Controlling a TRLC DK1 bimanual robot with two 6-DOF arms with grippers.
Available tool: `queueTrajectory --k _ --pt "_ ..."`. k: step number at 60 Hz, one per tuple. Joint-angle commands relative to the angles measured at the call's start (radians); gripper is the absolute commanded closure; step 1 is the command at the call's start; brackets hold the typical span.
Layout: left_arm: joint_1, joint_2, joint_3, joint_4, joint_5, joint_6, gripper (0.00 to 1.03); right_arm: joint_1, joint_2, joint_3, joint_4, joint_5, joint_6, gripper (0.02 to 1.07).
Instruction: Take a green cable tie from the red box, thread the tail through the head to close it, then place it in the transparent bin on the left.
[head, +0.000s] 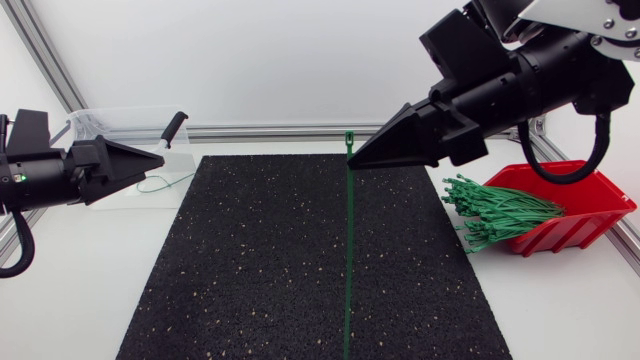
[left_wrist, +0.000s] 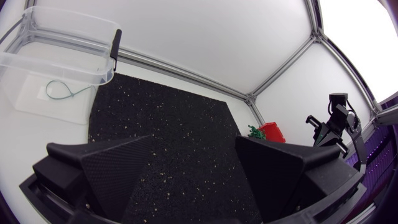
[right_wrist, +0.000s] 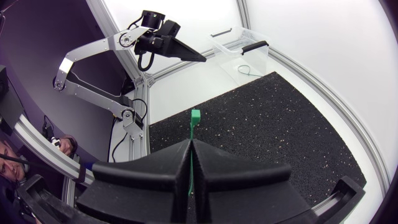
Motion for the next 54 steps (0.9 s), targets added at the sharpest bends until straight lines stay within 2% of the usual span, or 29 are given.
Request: queueTrajectory --k 1,5,12,19,23,25,28,33,43,47,54 --pt "-0.032 0.082 0.054 -0.024 0.023 0.067 0.12 0.008 0.022 -0.028 0.011 0.006 -0.015 1.01" --pt "-0.08 0.106 0.057 -0.024 0.025 0.119 0.12 0.008 0.025 -0.03 0.017 0.005 -0.015 1.01" --pt "-0.127 0.089 0.051 0.002 0.02 0.294 0.12 0.009 0.035 -0.033 0.029 0.005 -0.016 1.01" --pt "-0.206 0.082 0.047 0.01 0.0 0.337 0.12 0.015 0.05 -0.034 0.029 0.005 -0.027 1.01" --pt "-0.25 0.089 0.051 -0.019 0.0 0.417 0.11 0.02 0.055 -0.036 0.031 0.005 -0.033 1.01" --pt "-0.267 0.111 0.051 -0.033 0.066 0.494 0.1 0.021 0.059 -0.037 0.033 0.005 -0.038 1.01" --pt "-0.276 0.114 0.047 -0.051 0.12 0.553 0.1 0.025 0.062 -0.042 0.04 0.003 -0.038 1.01" --pt "-0.298 0.111 0.042 -0.053 0.174 0.581 0.1 0.029 0.065 -0.049 0.052 0.002 -0.038 1.01" --pt "-0.299 0.088 0.036 -0.045 0.401 0.61 0.11 0.031 0.067 -0.069 0.077 -0.004 -0.042 1.01" --pt "-0.305 0.088 0.034 -0.031 0.433 0.609 0.12 0.031 0.071 -0.072 0.083 -0.008 -0.046 1.01" --pt "-0.347 0.068 0.019 -0.004 0.441 0.615 0.12 0.037 0.075 -0.079 0.1 -0.014 -0.046 1.01"
